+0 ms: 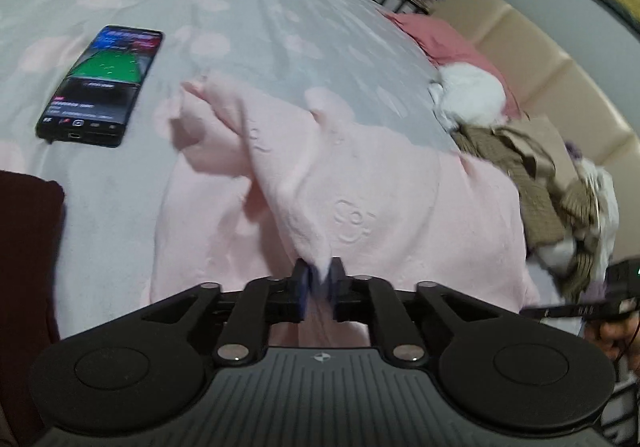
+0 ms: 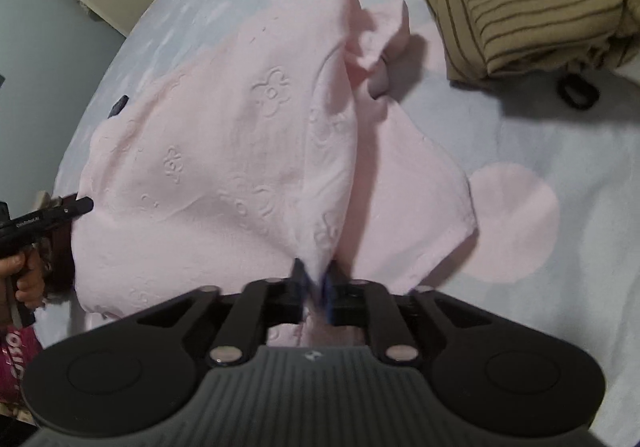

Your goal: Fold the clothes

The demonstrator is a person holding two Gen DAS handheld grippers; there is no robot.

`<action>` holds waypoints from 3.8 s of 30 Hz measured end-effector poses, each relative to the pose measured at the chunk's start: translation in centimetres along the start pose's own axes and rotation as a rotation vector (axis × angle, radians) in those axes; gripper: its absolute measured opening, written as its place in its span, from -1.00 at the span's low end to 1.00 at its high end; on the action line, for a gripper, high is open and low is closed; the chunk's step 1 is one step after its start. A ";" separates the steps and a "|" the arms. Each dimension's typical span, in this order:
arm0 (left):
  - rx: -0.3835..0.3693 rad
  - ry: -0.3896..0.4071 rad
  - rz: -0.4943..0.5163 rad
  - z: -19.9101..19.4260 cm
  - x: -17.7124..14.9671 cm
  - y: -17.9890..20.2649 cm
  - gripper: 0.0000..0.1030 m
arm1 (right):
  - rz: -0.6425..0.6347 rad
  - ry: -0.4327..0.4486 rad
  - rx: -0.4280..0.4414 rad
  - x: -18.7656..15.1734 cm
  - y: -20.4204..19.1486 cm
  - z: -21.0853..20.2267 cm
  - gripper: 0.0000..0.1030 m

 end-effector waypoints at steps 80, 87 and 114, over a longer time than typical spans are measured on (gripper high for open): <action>0.031 -0.087 0.078 -0.6 -3.5 -0.5 -0.66 | -0.123 0.102 -0.064 0.9 0.9 0.2 -0.18; 0.123 0.015 0.083 -3.2 -2.0 -2.3 -0.23 | -0.215 0.183 -0.027 1.1 -1.7 -2.2 -0.08; 0.020 -0.208 -0.244 -0.4 -4.5 -4.9 -0.59 | -0.955 0.043 -0.140 -12.2 -29.2 14.9 0.54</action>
Point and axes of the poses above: each gripper's, at about its wrist camera, not at the fingertips, and z roughly the way its jaws point, y to its right, x to its top, the point moved 7 cm from there along z, roughly the way its jaws point, and after that the axes turned 10 degrees about x, right-handed, at the moved point
